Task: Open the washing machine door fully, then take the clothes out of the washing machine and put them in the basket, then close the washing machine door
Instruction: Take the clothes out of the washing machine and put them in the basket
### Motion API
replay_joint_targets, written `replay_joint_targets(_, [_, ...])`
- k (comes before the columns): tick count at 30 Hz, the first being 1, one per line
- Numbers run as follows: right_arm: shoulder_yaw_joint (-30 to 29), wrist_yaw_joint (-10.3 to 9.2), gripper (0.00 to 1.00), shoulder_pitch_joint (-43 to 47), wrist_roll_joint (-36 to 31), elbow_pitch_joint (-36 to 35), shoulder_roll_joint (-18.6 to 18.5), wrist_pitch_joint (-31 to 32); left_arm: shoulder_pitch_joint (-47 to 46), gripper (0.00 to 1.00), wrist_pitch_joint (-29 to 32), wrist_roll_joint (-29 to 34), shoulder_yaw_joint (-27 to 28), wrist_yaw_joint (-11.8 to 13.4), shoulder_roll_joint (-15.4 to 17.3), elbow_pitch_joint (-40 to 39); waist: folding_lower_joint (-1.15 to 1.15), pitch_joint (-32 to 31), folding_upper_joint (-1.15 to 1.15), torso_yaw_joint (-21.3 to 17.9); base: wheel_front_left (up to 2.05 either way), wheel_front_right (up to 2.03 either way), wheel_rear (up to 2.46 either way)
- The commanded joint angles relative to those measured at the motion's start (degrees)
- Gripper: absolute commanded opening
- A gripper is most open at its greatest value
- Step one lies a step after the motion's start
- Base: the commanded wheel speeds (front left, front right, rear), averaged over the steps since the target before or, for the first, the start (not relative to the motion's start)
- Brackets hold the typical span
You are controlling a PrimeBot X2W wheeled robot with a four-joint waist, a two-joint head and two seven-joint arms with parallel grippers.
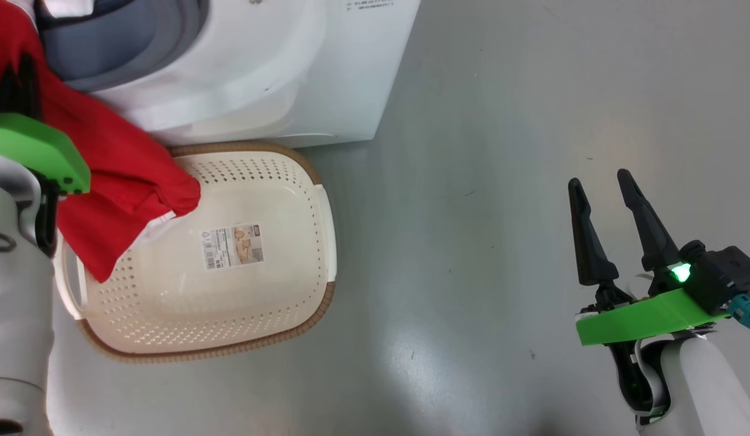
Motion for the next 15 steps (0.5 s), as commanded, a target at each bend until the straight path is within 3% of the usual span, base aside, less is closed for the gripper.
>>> replay_joint_targets(1, [0.98,0.37,1.0,-0.37,0.47,-1.48,-0.07,-0.36,0.92,0.0,-0.27,-0.43,0.67,0.18,2.86,-1.4,0.0,-0.05,0.0,0.14,0.0,0.0,0.0])
replay_joint_targets(8, [0.65,0.37,1.0,-0.26,0.26,-1.43,-0.07,-0.36,6.57,0.0,-0.27,-1.98,2.6,0.51,1.46,-12.64,0.0,-0.63,0.0,0.9,0.0,0.0,0.0])
replay_joint_targets(15, [0.66,0.37,1.0,0.31,0.21,-1.22,-0.07,-0.36,19.94,0.0,-0.27,-4.13,5.28,0.06,-3.83,-27.45,0.0,-1.45,0.0,1.65,0.0,0.0,0.0])
